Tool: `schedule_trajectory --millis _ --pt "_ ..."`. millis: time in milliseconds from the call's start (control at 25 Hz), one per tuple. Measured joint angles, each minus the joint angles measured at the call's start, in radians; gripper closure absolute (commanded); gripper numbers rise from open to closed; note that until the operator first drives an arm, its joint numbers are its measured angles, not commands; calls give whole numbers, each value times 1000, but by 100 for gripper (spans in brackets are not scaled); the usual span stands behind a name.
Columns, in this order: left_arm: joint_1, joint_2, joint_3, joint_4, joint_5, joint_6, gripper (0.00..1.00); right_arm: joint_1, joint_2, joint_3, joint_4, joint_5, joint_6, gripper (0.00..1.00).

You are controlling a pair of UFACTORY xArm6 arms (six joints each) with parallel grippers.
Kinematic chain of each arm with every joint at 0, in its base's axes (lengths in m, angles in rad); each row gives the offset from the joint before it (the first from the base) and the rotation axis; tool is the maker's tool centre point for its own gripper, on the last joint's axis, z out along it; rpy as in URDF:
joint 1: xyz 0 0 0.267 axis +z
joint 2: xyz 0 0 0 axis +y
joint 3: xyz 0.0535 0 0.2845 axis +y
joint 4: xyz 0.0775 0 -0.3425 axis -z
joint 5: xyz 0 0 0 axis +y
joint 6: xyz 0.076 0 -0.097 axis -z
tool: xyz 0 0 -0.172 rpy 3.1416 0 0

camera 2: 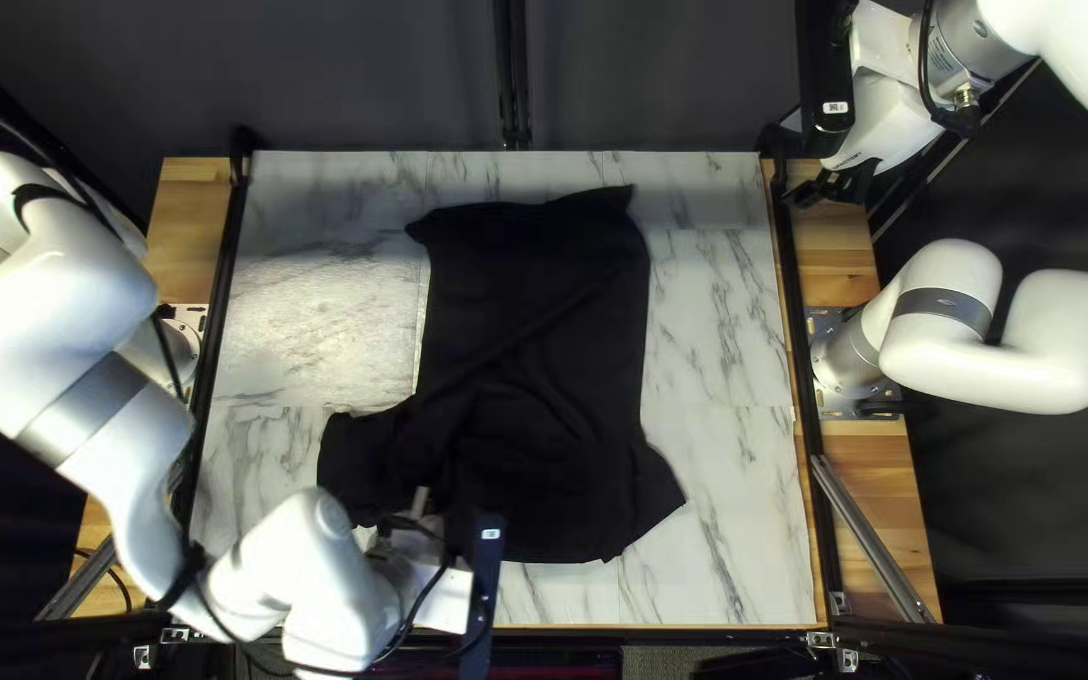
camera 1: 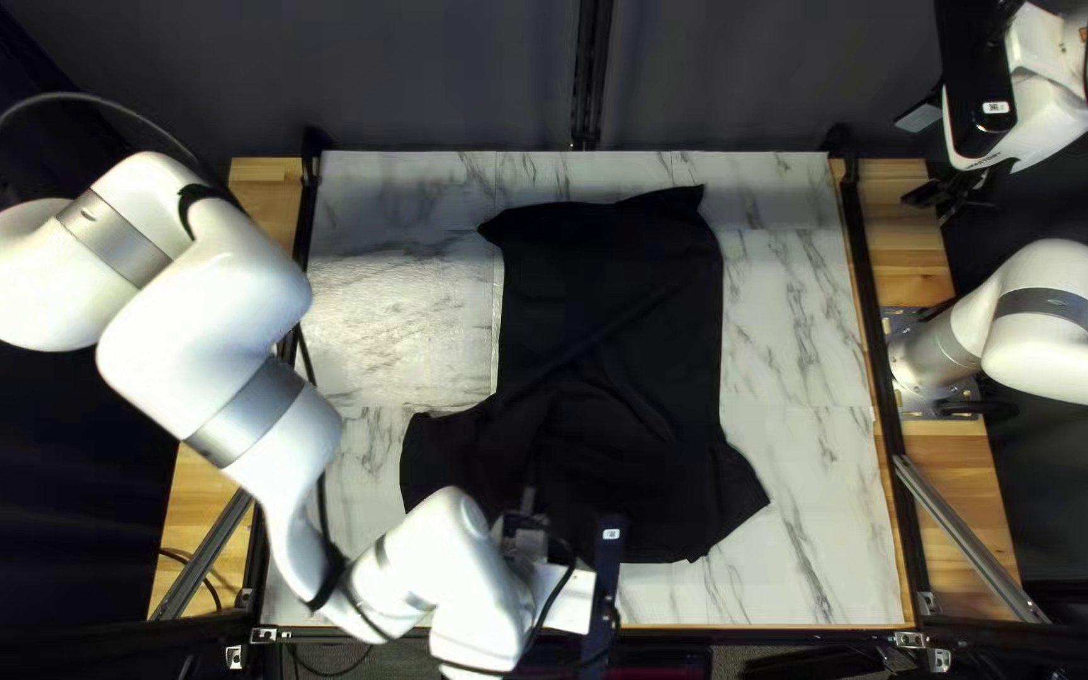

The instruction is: Fold t-shirt

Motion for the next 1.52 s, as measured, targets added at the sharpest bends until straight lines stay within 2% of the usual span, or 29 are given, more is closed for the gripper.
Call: schedule_trajectory --millis 240,320,360,400,480,520,760,840,1240,1520 --pt "8 36 17 -72 -70 85 0 0 0 0 0 0 0 0" --pt "21 45 23 -102 -91 128 6 0 0 0 0 0 0 0" --pt "28 48 29 -115 -101 146 21 0 0 0 0 0 0 0" --pt "34 50 37 -126 -112 161 41 0 0 0 0 0 0 0" --pt "46 52 56 -141 -132 181 58 0 0 0 0 0 0 0" --pt "52 53 66 -149 -143 191 57 0 0 0 0 0 0 0" --pt "75 45 100 -162 -171 216 42 0 0 0 0 0 0 0" --pt "81 40 104 -160 -172 222 40 0 0 0 0 0 0 0" --pt "103 24 97 -140 -148 260 43 0 0 0 0 0 0 0" --pt "110 28 122 -131 -177 267 44 0 0 0 0 0 0 0"
